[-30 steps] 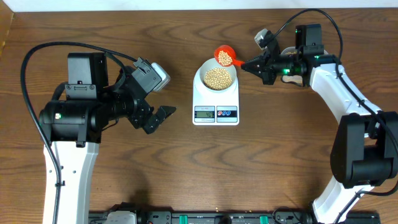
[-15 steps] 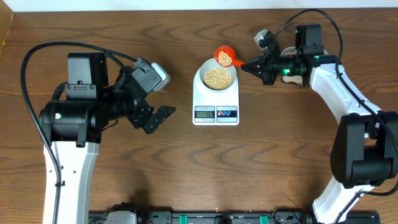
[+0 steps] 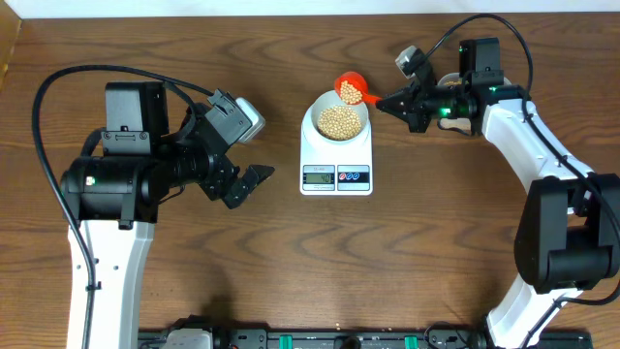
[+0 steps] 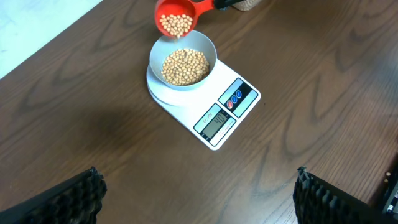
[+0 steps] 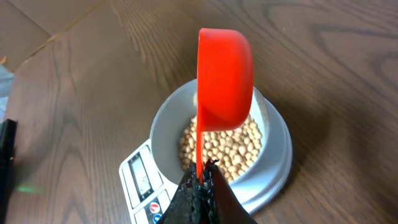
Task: Scoop item into bowl and weigh 50g on scale
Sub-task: 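Hold the scoop tilted over the bowl, shaking soybeans out gradually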
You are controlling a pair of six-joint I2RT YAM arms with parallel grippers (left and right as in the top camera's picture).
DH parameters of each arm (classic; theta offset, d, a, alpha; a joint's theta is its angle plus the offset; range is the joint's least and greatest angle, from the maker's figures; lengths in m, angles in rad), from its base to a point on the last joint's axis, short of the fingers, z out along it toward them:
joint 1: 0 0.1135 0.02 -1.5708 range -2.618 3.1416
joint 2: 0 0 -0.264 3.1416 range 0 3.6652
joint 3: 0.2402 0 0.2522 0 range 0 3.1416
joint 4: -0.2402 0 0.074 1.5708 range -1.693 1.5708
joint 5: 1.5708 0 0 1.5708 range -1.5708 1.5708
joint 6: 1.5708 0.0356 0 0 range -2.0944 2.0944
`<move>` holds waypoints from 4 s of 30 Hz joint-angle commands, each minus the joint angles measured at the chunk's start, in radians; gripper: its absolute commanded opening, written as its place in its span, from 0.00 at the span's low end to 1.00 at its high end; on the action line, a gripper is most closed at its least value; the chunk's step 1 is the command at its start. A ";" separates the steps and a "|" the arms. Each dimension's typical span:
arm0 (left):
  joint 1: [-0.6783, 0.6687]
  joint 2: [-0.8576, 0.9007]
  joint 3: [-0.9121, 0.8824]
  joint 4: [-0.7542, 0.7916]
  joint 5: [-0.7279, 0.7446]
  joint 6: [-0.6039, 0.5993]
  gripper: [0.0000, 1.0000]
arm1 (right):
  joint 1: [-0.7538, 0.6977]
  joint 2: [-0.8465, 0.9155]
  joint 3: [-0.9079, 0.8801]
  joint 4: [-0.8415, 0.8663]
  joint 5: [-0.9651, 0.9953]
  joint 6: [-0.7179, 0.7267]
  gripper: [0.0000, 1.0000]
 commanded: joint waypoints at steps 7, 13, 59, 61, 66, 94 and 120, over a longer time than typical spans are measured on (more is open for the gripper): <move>0.004 -0.001 0.018 0.000 0.017 -0.002 0.98 | 0.007 0.012 -0.003 0.005 -0.017 -0.018 0.01; 0.004 -0.001 0.018 0.000 0.017 -0.002 0.98 | 0.006 0.012 -0.003 0.006 -0.061 -0.019 0.01; 0.004 -0.001 0.018 0.000 0.017 -0.002 0.98 | 0.011 0.012 -0.003 -0.008 -0.100 -0.023 0.01; 0.004 -0.001 0.018 0.000 0.017 -0.002 0.98 | 0.014 0.012 -0.003 -0.014 -0.022 -0.022 0.01; 0.004 -0.001 0.018 0.000 0.017 -0.002 0.98 | 0.013 0.010 -0.003 -0.006 -0.022 -0.022 0.01; 0.004 -0.001 0.018 0.000 0.017 -0.002 0.99 | 0.013 -0.001 -0.003 0.012 0.023 -0.021 0.01; 0.004 -0.001 0.018 0.000 0.017 -0.002 0.98 | -0.003 -0.001 -0.003 0.019 -0.085 -0.026 0.01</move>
